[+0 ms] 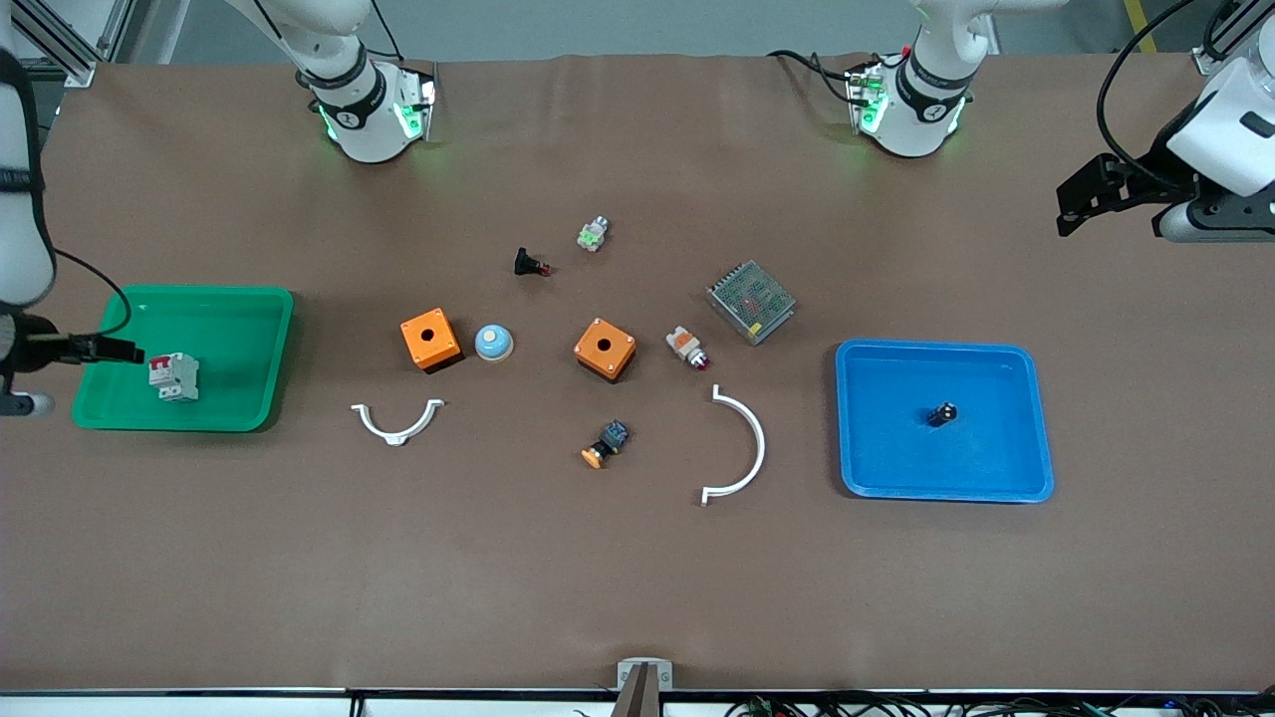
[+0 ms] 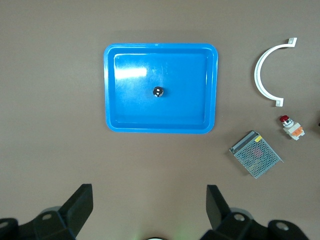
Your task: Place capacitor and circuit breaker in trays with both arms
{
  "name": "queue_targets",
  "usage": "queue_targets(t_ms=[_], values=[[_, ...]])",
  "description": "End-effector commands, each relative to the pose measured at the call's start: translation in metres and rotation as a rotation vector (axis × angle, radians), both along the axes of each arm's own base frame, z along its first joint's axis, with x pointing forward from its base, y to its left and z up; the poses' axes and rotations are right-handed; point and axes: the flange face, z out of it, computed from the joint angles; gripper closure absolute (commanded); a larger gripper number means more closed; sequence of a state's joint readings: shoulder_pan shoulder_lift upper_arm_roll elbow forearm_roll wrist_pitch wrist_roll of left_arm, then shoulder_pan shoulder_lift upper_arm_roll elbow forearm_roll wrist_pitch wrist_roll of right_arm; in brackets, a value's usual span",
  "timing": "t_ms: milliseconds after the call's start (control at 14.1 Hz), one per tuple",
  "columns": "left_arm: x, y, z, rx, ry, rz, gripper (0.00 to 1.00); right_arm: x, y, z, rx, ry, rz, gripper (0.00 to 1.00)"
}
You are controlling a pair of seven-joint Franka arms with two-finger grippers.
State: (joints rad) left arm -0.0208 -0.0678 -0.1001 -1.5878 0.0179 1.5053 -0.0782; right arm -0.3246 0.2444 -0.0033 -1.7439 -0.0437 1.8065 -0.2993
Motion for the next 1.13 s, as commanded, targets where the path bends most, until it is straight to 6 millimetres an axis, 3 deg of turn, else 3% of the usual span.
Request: queue_targets(t_ms=[0, 142, 284, 426, 709, 1064], values=[[-0.004, 0.002, 0.008, -0.016, -0.020, -0.017, 0.00, -0.025, 0.064, 0.074, 0.040, -0.036, -0.022, 0.01], [-0.003, 0.003, 0.009, -0.016, -0.023, -0.015, 0.00, -0.036, 0.118, 0.116, 0.033, -0.060, -0.017, 0.01], [-0.003, 0.003, 0.009, -0.015, -0.022, -0.015, 0.00, -0.044, 0.158, 0.140, 0.018, -0.074, -0.057, 0.01], [0.001, 0.004, 0.012, -0.018, -0.031, -0.014, 0.00, -0.052, 0.185, 0.155, 0.012, -0.083, -0.061, 0.01], [0.003, 0.003, 0.012, -0.018, -0.032, -0.014, 0.00, -0.063, 0.203, 0.175, 0.014, -0.111, -0.033, 0.00], [0.003, 0.002, 0.012, -0.018, -0.029, -0.017, 0.00, -0.062, 0.214, 0.177, 0.016, -0.125, -0.011, 0.00]])
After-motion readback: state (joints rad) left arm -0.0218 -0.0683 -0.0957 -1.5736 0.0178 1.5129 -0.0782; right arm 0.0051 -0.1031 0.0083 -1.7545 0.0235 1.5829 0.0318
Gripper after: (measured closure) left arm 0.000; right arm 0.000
